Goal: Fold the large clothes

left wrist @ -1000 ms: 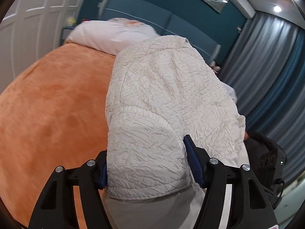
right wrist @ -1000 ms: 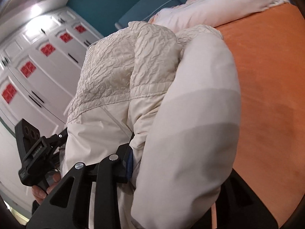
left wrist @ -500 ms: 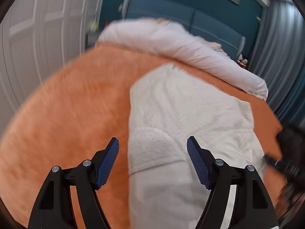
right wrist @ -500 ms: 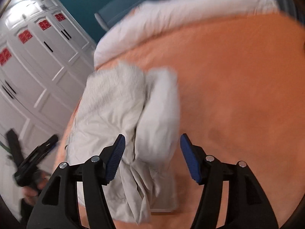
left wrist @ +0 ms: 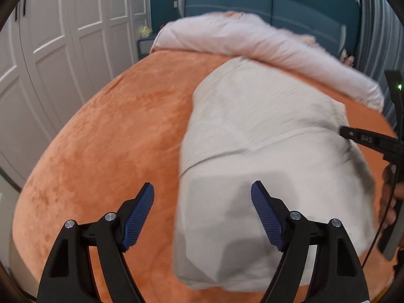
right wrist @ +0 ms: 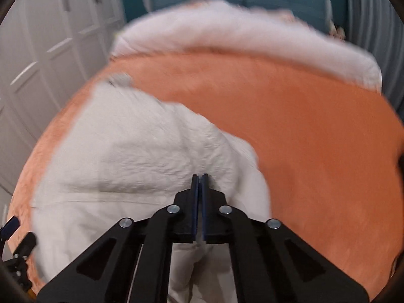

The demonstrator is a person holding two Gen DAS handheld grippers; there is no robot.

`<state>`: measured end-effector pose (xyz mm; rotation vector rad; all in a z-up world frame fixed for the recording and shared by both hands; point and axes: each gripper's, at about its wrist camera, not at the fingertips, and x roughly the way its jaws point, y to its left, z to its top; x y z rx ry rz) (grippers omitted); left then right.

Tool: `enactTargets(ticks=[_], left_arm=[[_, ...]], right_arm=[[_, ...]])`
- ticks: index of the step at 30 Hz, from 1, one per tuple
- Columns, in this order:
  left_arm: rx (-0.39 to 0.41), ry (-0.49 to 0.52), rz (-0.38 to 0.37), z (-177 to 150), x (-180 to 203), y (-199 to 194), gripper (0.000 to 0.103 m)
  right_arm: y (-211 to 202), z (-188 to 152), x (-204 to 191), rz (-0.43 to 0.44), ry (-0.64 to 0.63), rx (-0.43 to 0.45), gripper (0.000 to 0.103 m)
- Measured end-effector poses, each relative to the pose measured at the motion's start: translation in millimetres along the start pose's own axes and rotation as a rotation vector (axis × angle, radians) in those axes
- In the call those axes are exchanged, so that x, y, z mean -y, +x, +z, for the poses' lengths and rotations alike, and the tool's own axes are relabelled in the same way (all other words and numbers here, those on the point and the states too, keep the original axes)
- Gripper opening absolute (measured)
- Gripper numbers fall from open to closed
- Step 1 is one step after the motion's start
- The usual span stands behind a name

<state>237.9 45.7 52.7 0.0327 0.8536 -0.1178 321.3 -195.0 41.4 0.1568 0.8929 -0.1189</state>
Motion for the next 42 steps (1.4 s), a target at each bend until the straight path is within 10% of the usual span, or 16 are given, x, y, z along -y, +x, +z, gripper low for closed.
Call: enactTargets(ticks=[11,16,27,42], left_arm=[[-0.013,-0.061,-0.035,-9.1,-11.5,1.0,0.083],[-0.022,-0.076,-0.027,-13.5,-10.5,-3.8,0.084],[-0.001,-0.016,0.042,-38.8,16.4,-53.7,0.083],[-0.004,-0.037,0.085,-122.4,43.8,-104.3,0.088]], right_arm=[[-68.7,-47.3,-3.4,0.235,0.045,0.059,0.003],[-25.7,-85.3,9.3,0.007,0.0,-0.068,0.0],[-110.4,-110.5,7.4,0.136,0.094,0.051,0.005],[-168.0,-225.2,-28.5,-0.033,-0.027,0.148,0.066]])
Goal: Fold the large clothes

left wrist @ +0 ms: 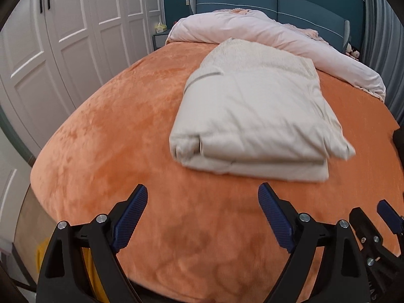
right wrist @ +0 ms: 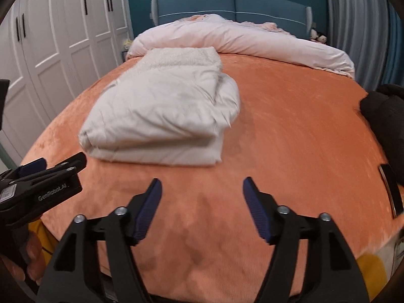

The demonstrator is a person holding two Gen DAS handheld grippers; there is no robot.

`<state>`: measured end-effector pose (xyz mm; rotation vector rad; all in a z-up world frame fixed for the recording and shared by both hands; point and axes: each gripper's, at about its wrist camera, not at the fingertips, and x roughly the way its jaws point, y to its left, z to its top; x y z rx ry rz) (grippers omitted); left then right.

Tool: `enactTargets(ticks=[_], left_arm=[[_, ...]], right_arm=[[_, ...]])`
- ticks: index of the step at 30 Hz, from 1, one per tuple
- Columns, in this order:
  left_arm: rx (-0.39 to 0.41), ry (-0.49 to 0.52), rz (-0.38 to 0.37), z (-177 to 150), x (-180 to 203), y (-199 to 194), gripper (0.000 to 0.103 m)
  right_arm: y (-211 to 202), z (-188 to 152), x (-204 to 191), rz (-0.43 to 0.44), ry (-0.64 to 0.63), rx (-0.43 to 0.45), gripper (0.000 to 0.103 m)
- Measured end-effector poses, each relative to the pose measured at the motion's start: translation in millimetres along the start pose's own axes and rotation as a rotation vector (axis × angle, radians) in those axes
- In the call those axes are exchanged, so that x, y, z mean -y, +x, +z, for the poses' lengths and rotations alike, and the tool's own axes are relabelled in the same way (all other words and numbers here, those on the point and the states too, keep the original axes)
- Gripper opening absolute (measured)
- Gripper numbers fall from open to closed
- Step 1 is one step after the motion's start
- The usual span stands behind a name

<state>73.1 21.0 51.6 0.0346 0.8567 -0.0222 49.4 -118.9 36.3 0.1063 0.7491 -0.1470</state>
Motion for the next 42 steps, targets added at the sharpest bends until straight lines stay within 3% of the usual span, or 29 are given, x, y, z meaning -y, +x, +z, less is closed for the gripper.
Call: enactTargets(ticks=[5,10,12,13,16,20,24,28,33,42], left_arm=[[-0.03,-0.025,-0.007,-31.4,-7.1,-10.2,0.088],[0.001,-0.029,-0.05,-55.0,-19.5,-62.2,0.088],[0.035,-0.029,-0.071,-57.6,-18.4,-76.2,0.093],[0.044,-0.015,-0.069,-57.5,-13.9,-76.9,0.094],[0.026,0.032,-0.041,-56.9,-1.8,-53.0,0.094],[-0.021,-0.001,-0.006,-61.3,-0.9,-16.9,0.094],[-0.041,-0.03,0.013,-68.0,-5.9,3.1,0.094],[-0.035,0.012,0.044,-73.2,-2.1,11.2,0.094],[0.0,0.016,0.024,-67.3,-0.2,2.7,0.093],[0.043,0.037,0.026,-52.4,6.3,1.4,0.093]], right_arm=[[-12.2,-22.6,6.3,-0.037,0.029,0.025,0.066],[-59.8,-30.2,17.2,0.005,0.083,0.142,0.067],[-69.6,-27.8,18.1,0.005,0.085,0.171,0.074],[-65.7,-26.4,15.7,-0.007,0.067,0.159,0.079],[-33.3,-28.4,9.0,-0.079,0.01,0.079,0.078],[5.4,-40.1,16.0,-0.088,0.075,-0.035,0.078],[20.6,-55.3,14.6,-0.101,0.075,-0.083,0.078],[23.7,-64.8,3.7,-0.106,0.038,-0.092,0.08],[16.2,-59.6,-9.6,-0.104,-0.005,-0.053,0.085],[11.5,-48.2,-11.8,-0.111,-0.011,-0.036,0.085]])
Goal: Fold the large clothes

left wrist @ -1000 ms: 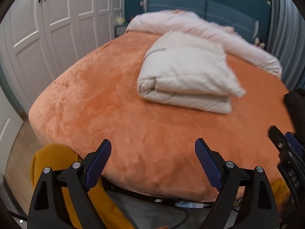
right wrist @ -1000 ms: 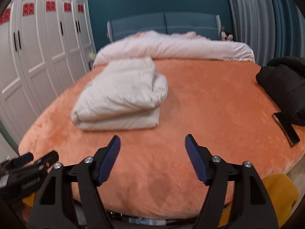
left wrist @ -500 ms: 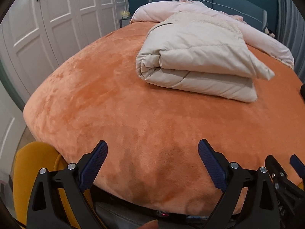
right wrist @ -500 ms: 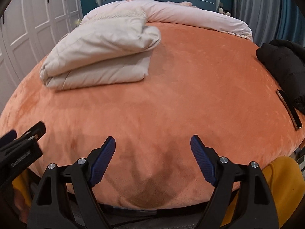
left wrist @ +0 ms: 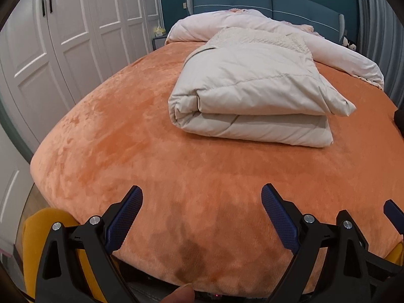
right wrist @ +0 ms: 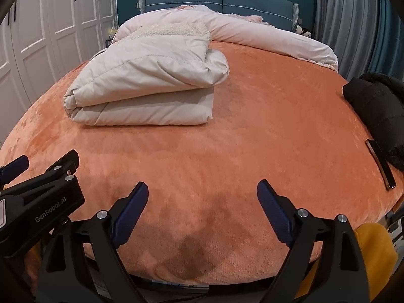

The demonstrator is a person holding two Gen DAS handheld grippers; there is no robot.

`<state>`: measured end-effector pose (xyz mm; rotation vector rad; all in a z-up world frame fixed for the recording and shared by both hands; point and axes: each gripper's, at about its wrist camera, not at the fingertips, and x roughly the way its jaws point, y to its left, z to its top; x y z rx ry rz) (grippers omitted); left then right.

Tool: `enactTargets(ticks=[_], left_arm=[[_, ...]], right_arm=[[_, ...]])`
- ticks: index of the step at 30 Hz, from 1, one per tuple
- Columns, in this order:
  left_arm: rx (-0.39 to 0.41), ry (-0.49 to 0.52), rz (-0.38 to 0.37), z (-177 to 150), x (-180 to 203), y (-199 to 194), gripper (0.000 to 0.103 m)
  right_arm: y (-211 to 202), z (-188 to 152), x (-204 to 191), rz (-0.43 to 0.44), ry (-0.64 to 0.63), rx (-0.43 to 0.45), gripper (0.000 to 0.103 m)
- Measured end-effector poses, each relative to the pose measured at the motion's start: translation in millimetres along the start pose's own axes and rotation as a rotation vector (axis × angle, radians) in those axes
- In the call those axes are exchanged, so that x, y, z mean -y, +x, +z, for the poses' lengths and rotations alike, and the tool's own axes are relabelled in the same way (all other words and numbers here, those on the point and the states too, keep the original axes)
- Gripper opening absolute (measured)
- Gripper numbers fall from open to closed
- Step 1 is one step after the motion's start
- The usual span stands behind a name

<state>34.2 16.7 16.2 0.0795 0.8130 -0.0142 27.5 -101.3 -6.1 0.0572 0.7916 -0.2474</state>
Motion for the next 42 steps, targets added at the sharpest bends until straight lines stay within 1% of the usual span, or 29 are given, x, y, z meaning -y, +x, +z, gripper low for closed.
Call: enactTargets(ticks=[3,6,9,13,15,18,23,32,42], left_arm=[[0.019,-0.011,0.003,4.1,-4.8,-4.0,0.093],[0.026,-0.021,0.009,7.6,-10.3,-4.1,0.092],[0.016,-0.009,0.005,8.7,-9.3,-2.0,0.092],[0.028,0.013,-0.001,9.7,-5.8,-4.3,0.092],[0.028,0.012,0.008,11.7,-5.5,-3.8,0.092],[0.019,-0.006,-0.004,15.3,-6.8,-2.2,0.092],[0.019,0.021,0.005,17.0,-0.9,-1.1,0.092],[0.033,0.033,0.016,19.5,3.2,-0.6,0.091],[0.019,0.026,0.012,25.5,1.5,3.3,0.089]], right_arm=[[-3.4,3.4,5.9,-0.017,0.014,0.017,0.085],[-6.4,10.1,11.1,-0.005,0.044,0.025,0.085],[-7.7,16.6,7.1,0.001,0.032,0.033,0.085],[-8.9,21.0,0.4,0.012,0.026,0.041,0.085],[-8.7,21.6,-1.8,0.011,0.021,0.041,0.086],[-8.1,22.3,-3.0,0.014,0.028,0.036,0.085],[-7.9,24.2,-2.3,0.009,0.041,0.04,0.085],[-5.1,27.4,-0.1,0.009,0.06,0.03,0.085],[-3.7,30.3,-0.7,0.008,0.062,0.031,0.085]])
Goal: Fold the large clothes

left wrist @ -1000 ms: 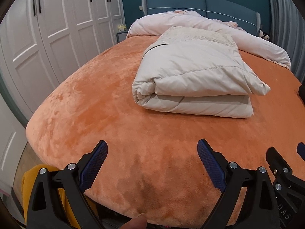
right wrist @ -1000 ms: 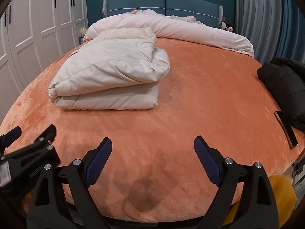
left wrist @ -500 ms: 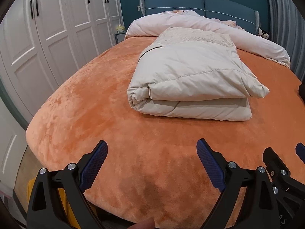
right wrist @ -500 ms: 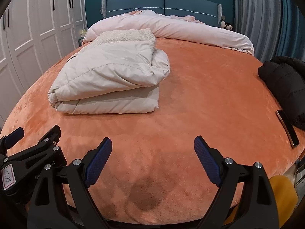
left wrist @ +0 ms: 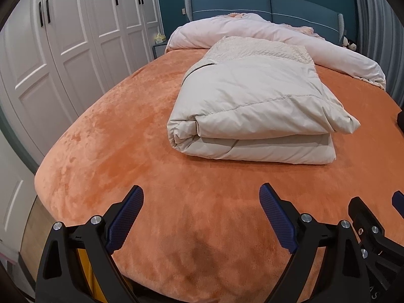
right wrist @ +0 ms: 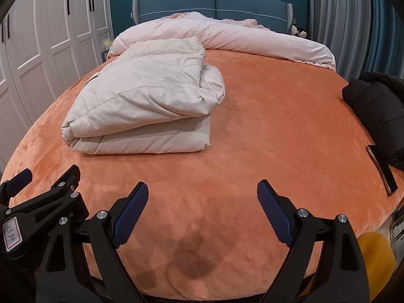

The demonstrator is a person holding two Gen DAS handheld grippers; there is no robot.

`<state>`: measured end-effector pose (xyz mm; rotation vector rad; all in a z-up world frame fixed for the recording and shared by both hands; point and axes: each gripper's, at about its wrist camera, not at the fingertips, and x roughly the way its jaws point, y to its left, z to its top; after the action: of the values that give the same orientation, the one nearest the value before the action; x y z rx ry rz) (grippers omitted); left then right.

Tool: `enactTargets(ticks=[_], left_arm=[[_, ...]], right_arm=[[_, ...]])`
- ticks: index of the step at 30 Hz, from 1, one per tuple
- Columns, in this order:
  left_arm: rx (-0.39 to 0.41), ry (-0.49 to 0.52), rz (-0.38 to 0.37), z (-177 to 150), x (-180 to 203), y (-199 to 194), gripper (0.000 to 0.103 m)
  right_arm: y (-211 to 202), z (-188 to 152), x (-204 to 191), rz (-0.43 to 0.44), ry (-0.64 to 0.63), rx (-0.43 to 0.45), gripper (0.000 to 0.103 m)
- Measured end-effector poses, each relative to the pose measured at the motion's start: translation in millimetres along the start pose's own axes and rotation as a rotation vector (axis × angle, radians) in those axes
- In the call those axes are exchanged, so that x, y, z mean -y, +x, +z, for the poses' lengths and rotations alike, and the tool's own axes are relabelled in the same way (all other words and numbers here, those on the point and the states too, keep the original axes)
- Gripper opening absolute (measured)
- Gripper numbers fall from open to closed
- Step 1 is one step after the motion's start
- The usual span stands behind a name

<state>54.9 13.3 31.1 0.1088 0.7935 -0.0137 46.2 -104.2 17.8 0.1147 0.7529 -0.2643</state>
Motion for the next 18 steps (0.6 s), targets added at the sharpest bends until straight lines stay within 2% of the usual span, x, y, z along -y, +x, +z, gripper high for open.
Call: enactTargets(ticks=[4,18], left_arm=[[0.0,0.001,-0.002,1.1,0.2,0.4,0.085],[0.004,0.024,0.002,8.8,6.2,1.7,0.083]], right_arm=[[0.1,0.4,-1.3,0.002,0.0,0.0,0.085],[0.5,4.3,-3.9,-0.004,0.03,0.002,0.085]])
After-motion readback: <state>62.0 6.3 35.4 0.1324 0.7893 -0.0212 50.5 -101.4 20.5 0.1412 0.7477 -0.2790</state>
